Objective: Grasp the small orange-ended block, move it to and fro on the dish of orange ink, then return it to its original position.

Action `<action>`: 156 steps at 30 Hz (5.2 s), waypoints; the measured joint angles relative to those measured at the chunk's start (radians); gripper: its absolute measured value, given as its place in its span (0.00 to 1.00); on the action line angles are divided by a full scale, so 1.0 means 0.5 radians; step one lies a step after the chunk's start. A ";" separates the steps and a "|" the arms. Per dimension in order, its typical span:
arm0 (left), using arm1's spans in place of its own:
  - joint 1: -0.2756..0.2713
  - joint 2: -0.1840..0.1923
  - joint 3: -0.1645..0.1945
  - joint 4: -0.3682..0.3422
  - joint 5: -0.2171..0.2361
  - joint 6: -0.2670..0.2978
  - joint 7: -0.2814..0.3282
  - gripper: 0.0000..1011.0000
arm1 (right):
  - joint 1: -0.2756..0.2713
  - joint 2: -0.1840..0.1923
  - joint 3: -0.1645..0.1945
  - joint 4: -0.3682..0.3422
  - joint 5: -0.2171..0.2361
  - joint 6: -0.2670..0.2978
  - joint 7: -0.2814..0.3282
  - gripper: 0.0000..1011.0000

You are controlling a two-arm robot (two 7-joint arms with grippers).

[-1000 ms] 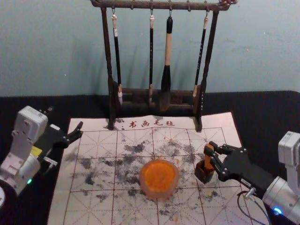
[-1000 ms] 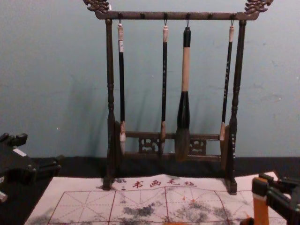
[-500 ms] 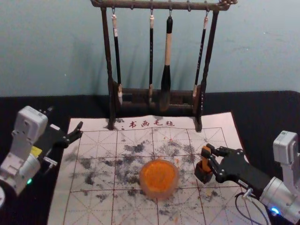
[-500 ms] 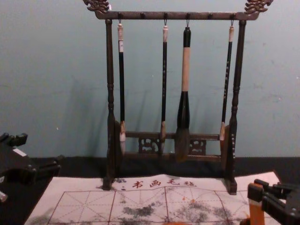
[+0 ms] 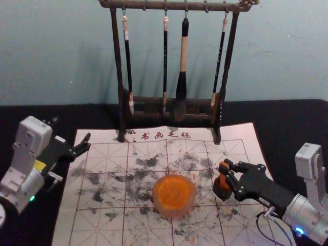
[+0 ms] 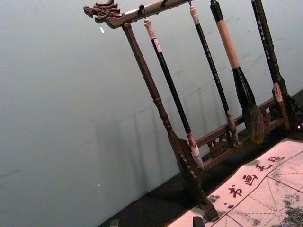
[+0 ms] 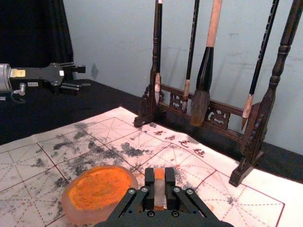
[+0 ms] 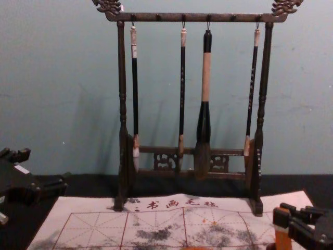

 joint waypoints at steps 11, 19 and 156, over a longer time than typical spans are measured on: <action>0.000 0.000 0.000 0.000 0.000 0.000 0.000 0.99 | -0.026 0.004 0.034 -0.054 0.030 -0.074 0.003 0.08; 0.000 0.000 0.000 0.000 0.000 0.000 0.000 0.99 | -0.033 0.002 0.036 -0.057 0.015 -0.106 0.004 0.08; 0.000 0.000 0.000 0.000 0.000 0.000 0.000 0.99 | -0.012 -0.142 0.032 0.288 -0.028 -0.333 0.088 0.08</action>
